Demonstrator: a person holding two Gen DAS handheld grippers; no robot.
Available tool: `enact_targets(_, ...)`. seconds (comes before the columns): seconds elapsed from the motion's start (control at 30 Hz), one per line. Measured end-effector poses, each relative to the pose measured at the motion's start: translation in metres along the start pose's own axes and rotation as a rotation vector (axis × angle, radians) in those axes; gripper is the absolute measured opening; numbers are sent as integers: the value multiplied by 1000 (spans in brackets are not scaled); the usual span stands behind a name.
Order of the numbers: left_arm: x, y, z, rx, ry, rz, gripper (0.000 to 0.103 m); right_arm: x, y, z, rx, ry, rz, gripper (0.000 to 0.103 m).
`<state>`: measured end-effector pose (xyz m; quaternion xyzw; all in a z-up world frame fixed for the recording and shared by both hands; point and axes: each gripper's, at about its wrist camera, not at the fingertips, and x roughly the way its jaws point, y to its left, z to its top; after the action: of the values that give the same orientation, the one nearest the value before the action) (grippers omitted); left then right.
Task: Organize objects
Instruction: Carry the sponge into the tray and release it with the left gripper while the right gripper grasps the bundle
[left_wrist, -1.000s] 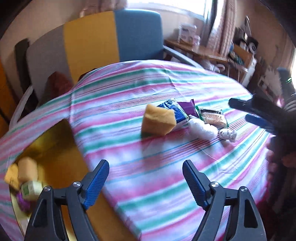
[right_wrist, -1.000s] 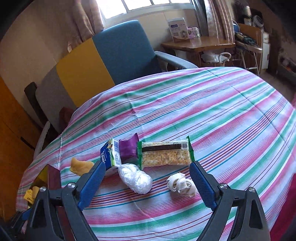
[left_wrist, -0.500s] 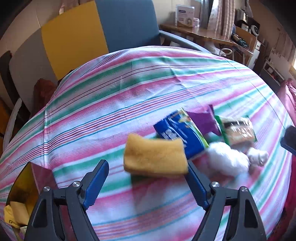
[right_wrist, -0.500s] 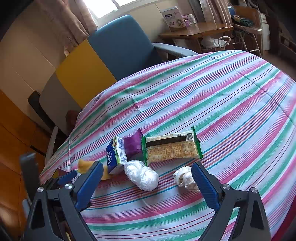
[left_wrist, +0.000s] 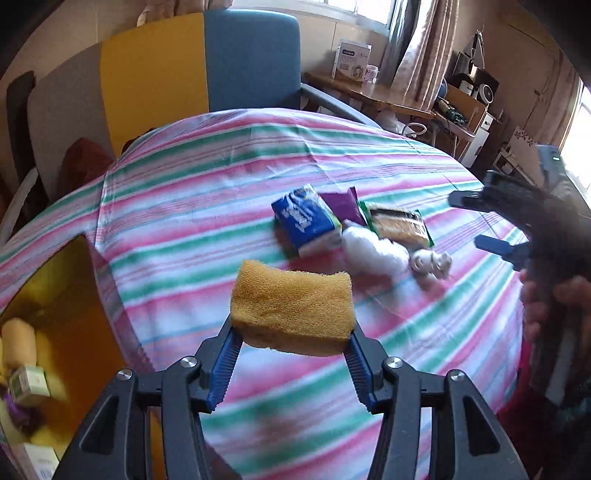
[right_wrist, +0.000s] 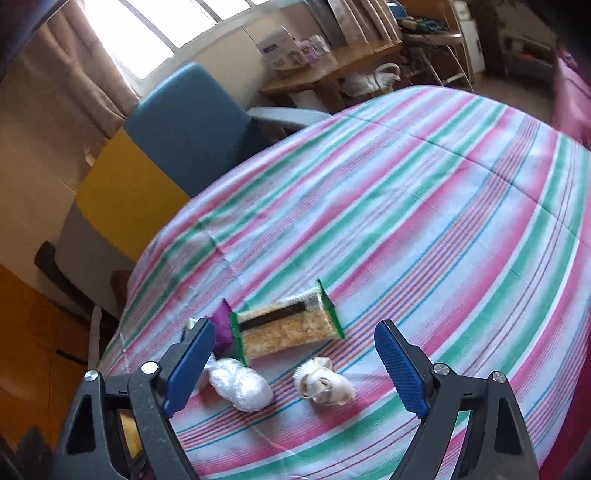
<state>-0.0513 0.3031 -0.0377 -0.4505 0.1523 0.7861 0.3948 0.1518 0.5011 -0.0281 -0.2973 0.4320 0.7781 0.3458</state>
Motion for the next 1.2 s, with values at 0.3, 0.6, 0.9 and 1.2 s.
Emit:
enact_targets(0.3, -43, 7, -39, -31, -29, -2, 55, 13, 42, -16, -211, 62, 79, 81)
enact_targets(0.6, -77, 31, -64, -111, -64, -12, 55, 46, 93, -55, -539, 124, -27, 80)
enact_targets(0.9, -123, 84, -89, -250, -139, -13, 55, 75, 98, -76, -705, 193, -155, 39)
enact_targets(1.2, -148, 175, -142, -483, -131, 175, 55, 76, 91, -71, -653, 227, -159, 39)
